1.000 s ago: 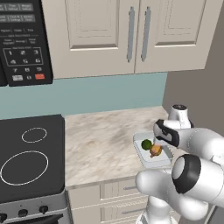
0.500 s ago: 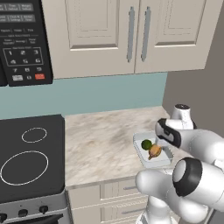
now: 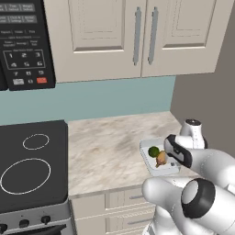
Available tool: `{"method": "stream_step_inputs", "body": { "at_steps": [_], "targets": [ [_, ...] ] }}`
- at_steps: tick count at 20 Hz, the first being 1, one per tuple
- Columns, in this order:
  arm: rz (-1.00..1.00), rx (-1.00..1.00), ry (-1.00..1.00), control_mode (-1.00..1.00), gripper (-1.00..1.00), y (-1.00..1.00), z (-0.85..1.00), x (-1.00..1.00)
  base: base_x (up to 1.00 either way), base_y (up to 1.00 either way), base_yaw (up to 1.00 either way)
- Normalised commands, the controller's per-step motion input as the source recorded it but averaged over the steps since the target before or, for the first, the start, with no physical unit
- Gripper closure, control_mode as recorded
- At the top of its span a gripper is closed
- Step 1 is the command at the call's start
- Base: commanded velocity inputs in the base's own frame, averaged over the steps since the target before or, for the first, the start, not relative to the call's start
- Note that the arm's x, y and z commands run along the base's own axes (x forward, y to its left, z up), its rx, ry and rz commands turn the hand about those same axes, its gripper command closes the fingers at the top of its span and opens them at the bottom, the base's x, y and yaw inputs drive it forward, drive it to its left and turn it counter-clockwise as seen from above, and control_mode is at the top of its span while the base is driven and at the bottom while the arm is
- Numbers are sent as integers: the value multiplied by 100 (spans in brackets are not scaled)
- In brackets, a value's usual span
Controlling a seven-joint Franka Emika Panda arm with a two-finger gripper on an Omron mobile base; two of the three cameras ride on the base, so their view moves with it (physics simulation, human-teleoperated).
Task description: Place the tupperware on the top shelf of the fridge. Make space for the tupperware among the existing items by rearranging them on the shelves if needed. Close the fridge door when finished.
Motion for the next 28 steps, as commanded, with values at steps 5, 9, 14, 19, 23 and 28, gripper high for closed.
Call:
{"method": "stream_step_inputs", "body": {
  "at_steps": [5,9,14,19,23,28],
  "targets": [
    [4,1,0,-100,-100,0,-13,27,0,0,0],
    [2,3,0,-100,-100,0,-10,32,0,0,0],
    [3,2,0,-100,100,1,-18,16,0,0,0],
    [1,0,0,-100,100,8,-26,0,0,0,0],
    [0,0,0,-100,100,13,-31,-2,0,0,0],
    [0,0,0,-100,100,4,-10,-2,0,0,0]
  ]
}}
